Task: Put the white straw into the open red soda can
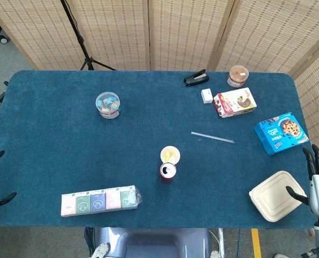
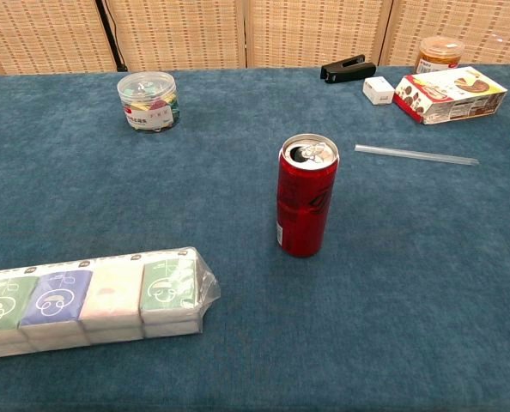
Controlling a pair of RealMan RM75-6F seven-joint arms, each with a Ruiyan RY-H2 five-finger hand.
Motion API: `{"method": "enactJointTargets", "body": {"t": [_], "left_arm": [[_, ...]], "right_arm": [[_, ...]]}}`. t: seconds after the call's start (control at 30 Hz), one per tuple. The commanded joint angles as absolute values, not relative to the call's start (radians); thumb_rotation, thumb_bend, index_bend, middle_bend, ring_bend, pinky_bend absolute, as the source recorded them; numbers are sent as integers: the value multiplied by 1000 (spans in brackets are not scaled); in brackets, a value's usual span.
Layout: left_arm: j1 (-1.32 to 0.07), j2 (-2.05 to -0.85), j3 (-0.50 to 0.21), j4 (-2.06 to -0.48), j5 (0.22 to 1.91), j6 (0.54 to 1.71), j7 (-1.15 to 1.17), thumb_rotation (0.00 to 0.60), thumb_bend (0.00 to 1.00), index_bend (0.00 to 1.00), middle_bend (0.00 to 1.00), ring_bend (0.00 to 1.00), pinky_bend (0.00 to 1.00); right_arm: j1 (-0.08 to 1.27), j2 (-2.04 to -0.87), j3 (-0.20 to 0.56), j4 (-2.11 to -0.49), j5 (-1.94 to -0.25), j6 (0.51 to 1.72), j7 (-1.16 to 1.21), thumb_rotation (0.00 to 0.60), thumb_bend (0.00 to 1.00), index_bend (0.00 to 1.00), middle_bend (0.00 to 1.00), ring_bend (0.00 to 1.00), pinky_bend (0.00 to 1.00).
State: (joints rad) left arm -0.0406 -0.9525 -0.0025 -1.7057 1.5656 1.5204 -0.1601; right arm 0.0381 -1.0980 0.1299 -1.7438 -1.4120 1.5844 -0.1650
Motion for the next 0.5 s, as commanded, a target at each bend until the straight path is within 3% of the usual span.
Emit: {"method": "enactJointTargets", "body": {"t": [0.03,0.37,0.5], "left_arm": [[-41,-952,-1,-1704,1568,1520,-161,600,0,0,0,0,0],[-36,-959,11,-1696,1609,1542,-153,600,0,0,0,0,0],[-35,-960,9,-1698,1608,1547,-157,600,0,0,0,0,0]], "right_arm": [[35,-1096,129,-1746,-1414,1587,-162,600,0,0,0,0,0],[31,-1102,116,-1735,-1484,1607,-83,600,0,0,0,0,0],[63,-1101,128,-1729,-1463,1550,-78,600,0,0,0,0,0]]}}
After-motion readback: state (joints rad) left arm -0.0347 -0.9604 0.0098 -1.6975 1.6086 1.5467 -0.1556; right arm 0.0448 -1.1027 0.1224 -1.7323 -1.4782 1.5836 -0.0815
